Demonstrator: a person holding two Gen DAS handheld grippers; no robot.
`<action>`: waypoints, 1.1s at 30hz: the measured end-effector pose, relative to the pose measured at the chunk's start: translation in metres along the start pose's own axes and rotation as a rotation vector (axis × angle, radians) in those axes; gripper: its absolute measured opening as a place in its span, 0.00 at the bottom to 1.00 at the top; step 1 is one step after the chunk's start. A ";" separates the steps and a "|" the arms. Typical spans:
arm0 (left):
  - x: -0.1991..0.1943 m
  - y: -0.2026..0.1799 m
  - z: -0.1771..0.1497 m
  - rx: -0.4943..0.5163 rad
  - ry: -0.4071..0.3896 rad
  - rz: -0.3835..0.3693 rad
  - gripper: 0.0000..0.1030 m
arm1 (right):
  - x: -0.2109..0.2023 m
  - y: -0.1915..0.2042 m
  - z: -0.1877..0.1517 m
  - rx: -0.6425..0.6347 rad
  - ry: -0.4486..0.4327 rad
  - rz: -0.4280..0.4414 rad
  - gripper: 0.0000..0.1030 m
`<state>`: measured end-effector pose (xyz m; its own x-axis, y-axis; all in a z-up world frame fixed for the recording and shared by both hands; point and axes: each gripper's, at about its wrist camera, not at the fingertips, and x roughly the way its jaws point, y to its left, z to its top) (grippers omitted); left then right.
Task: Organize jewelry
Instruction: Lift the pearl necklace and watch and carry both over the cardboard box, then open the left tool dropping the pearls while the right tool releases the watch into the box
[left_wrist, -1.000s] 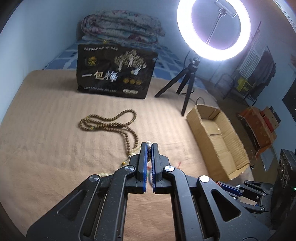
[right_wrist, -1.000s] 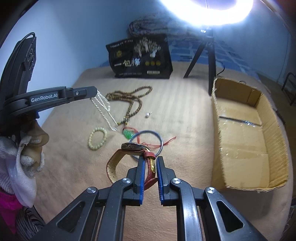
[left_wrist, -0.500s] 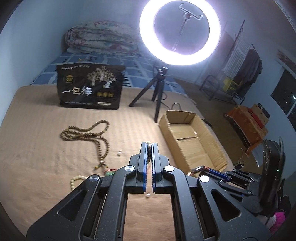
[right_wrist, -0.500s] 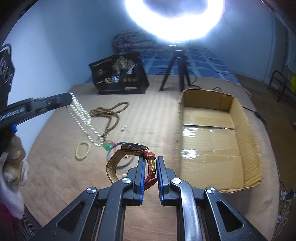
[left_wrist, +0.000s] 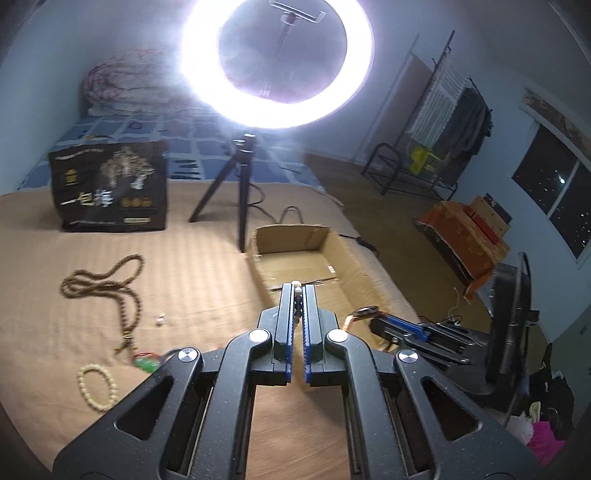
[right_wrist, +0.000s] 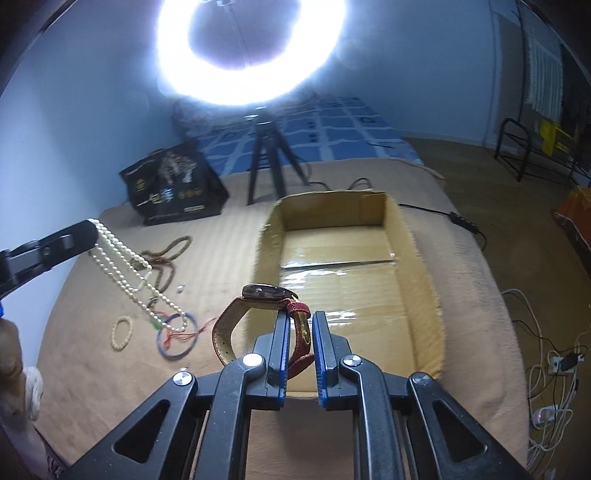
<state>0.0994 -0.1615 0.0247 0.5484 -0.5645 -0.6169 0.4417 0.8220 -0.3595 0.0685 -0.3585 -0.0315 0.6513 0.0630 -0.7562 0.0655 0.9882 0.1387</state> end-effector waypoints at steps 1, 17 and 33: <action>0.004 -0.006 0.001 0.002 0.003 -0.011 0.01 | 0.001 -0.005 0.002 0.008 0.001 -0.007 0.10; 0.071 -0.044 -0.007 0.014 0.093 -0.067 0.01 | 0.027 -0.057 0.020 0.114 0.023 -0.061 0.10; 0.115 -0.043 -0.034 0.040 0.198 -0.022 0.01 | 0.067 -0.073 0.024 0.132 0.077 -0.095 0.10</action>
<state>0.1193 -0.2594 -0.0550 0.3898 -0.5531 -0.7363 0.4818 0.8039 -0.3488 0.1256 -0.4297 -0.0769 0.5778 -0.0145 -0.8161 0.2262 0.9635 0.1430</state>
